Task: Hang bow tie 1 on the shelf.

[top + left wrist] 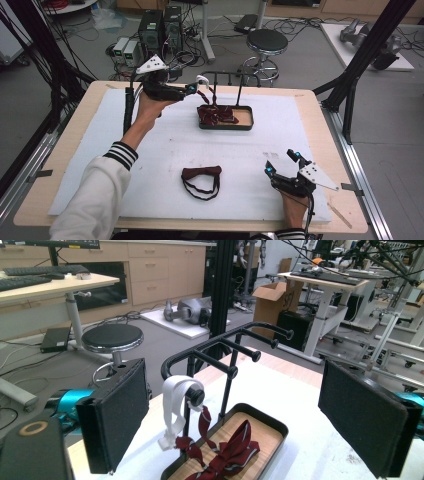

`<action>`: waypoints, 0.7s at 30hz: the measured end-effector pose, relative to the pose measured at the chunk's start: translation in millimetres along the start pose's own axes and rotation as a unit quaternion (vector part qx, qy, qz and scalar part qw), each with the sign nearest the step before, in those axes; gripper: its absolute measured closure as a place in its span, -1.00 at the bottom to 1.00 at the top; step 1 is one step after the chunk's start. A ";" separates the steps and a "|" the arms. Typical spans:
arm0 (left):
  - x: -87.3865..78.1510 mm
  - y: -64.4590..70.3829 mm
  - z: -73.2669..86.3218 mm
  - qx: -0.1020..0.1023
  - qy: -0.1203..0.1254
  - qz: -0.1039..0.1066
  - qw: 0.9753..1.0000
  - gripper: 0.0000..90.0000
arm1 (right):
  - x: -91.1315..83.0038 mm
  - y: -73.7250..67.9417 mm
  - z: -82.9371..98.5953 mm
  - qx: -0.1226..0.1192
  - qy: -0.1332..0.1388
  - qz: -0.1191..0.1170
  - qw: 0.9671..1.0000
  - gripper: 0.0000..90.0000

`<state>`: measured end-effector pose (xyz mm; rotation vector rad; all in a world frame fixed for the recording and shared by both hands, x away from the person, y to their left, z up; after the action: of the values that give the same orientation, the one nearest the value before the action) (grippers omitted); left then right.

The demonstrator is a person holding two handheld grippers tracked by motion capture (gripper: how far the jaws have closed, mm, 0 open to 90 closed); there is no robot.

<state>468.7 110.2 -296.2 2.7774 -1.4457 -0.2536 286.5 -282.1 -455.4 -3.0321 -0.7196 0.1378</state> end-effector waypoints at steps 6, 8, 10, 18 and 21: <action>-24.1 -4.1 8.8 -0.008 0.012 -0.013 1.000 -0.71 | 0.5 0.1 -0.1 -0.002 -0.001 0.001 1.000 -0.76; -33.9 -3.8 12.0 -0.004 0.016 -0.016 1.000 -0.71 | 0.6 0.2 -0.1 -0.002 0.000 0.000 1.000 -0.76; -43.6 -4.0 16.1 -0.001 0.023 -0.019 1.000 -0.71 | 0.4 0.4 0.0 0.000 -0.001 0.000 1.000 -0.76; -80.3 -10.6 36.7 -0.010 0.035 -0.037 0.999 -0.71 | 0.9 0.3 -0.1 -0.004 -0.002 0.002 1.000 -0.76; -91.9 -8.5 43.7 -0.013 0.042 -0.038 0.998 -0.71 | 1.0 0.0 0.0 -0.003 -0.004 0.002 1.000 -0.76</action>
<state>417.5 193.1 -326.8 2.7884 -1.3109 -0.1516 287.4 -281.6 -455.5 -3.0403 -0.7153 0.1475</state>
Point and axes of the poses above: each handheld gripper's, and its own axes: x roughly forward along the jaws, z roughly out of its underside, y roughly to its right, the point moved 3 cm from there along x, roughly forward along the jaws, and after that the axes turned 2 degrees about z, right-handed, at the moved point
